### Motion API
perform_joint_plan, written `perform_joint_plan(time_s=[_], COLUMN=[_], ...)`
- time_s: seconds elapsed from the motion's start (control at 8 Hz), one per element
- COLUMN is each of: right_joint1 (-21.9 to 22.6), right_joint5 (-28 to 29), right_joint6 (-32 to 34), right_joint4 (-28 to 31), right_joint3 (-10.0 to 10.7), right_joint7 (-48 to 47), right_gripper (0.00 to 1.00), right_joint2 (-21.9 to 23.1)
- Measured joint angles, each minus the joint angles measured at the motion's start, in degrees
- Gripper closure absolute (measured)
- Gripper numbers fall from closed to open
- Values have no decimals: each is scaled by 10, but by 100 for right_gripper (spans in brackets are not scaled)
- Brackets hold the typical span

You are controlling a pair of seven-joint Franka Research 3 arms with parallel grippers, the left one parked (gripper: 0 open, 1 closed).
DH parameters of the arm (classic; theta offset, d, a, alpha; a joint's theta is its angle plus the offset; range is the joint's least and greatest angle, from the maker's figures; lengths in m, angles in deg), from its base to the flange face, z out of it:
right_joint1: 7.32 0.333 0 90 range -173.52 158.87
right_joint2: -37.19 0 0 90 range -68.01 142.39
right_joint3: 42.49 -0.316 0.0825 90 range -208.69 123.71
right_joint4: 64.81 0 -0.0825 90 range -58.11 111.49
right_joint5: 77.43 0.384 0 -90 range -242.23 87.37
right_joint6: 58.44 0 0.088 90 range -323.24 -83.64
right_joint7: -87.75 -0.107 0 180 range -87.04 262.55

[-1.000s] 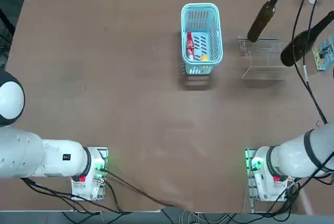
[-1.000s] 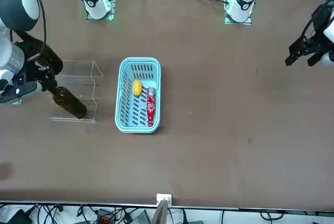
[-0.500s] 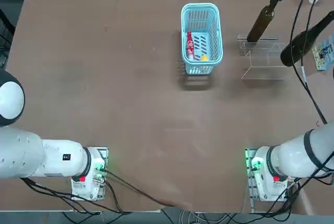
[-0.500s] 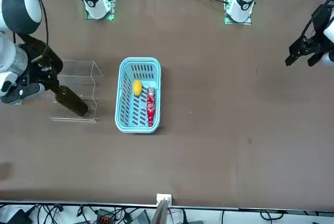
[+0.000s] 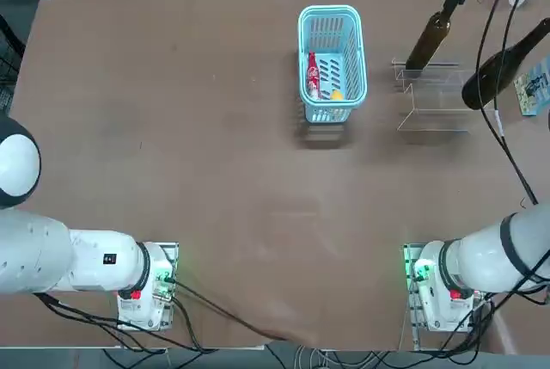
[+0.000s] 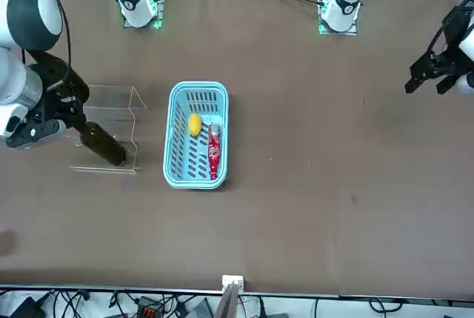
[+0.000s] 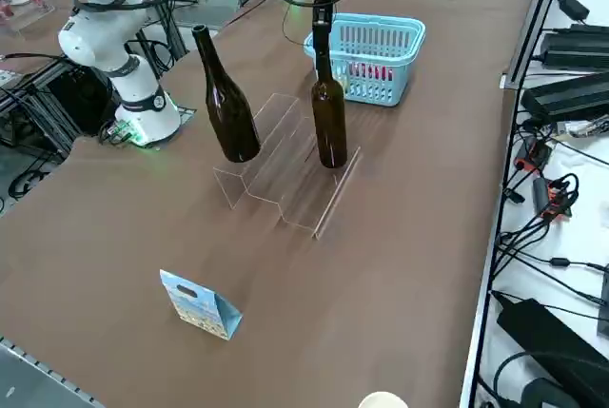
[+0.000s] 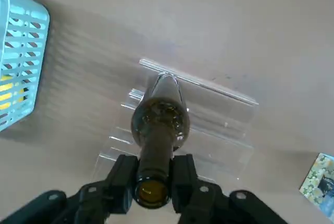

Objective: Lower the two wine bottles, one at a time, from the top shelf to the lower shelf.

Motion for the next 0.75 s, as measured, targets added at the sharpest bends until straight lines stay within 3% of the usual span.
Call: perform_joint_plan(time_s=[0.38,0.5,0.75], right_joint1=[0,0,0], right_joint5=[0,0,0], right_joint6=[0,0,-1], right_joint4=[0,0,-4], right_joint3=[0,0,0], right_joint7=[-4,-5,-5], right_gripper=[51,35,21], right_joint2=[2,4,6])
